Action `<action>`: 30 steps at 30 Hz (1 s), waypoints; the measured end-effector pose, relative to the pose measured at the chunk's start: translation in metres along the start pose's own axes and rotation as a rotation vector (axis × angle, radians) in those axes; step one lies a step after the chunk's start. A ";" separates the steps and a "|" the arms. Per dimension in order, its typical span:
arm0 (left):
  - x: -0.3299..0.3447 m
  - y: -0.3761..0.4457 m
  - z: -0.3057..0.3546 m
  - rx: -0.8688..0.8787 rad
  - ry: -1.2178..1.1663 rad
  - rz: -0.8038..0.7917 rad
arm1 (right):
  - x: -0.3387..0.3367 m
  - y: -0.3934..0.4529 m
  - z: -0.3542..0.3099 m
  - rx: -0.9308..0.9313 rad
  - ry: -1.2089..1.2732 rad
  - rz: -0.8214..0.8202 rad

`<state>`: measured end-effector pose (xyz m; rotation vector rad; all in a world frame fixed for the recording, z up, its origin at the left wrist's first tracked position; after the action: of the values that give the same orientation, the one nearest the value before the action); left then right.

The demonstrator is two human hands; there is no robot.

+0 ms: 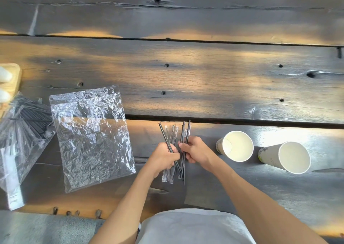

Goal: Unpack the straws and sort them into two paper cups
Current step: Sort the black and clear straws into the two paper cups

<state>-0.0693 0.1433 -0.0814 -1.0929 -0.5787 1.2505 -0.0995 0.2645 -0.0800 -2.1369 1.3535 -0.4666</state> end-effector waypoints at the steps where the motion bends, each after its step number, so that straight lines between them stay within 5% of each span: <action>1: -0.002 -0.004 0.002 0.005 0.027 -0.038 | 0.003 -0.002 -0.005 -0.019 0.018 -0.029; 8: 0.013 -0.032 0.014 0.019 0.166 -0.289 | 0.024 -0.018 -0.039 -0.131 0.066 -0.233; 13: 0.013 -0.042 0.025 0.037 0.203 -0.300 | 0.026 -0.028 -0.056 -0.154 0.039 -0.263; 19: 0.011 -0.056 0.030 0.133 0.061 -0.323 | 0.016 -0.038 -0.079 -0.225 0.127 -0.166; 25: 0.015 -0.072 0.033 0.212 -0.407 -0.408 | -0.019 -0.039 -0.099 -0.409 0.317 0.053; 30: 0.026 -0.079 0.048 0.287 -0.256 -0.276 | -0.031 -0.046 -0.094 -0.384 0.433 0.032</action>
<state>-0.0668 0.1884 0.0033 -0.5958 -0.6929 1.1928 -0.1328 0.2826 0.0221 -2.4053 1.8367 -0.7388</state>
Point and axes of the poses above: each hand's wrist, its own y-axis towards the middle knuckle, its own x-axis out of the palm, z = x × y, the point moved 10 cm from there along y, towards the middle knuckle, and after that the axes turned 10 degrees about -x, right-handed, at the moved point
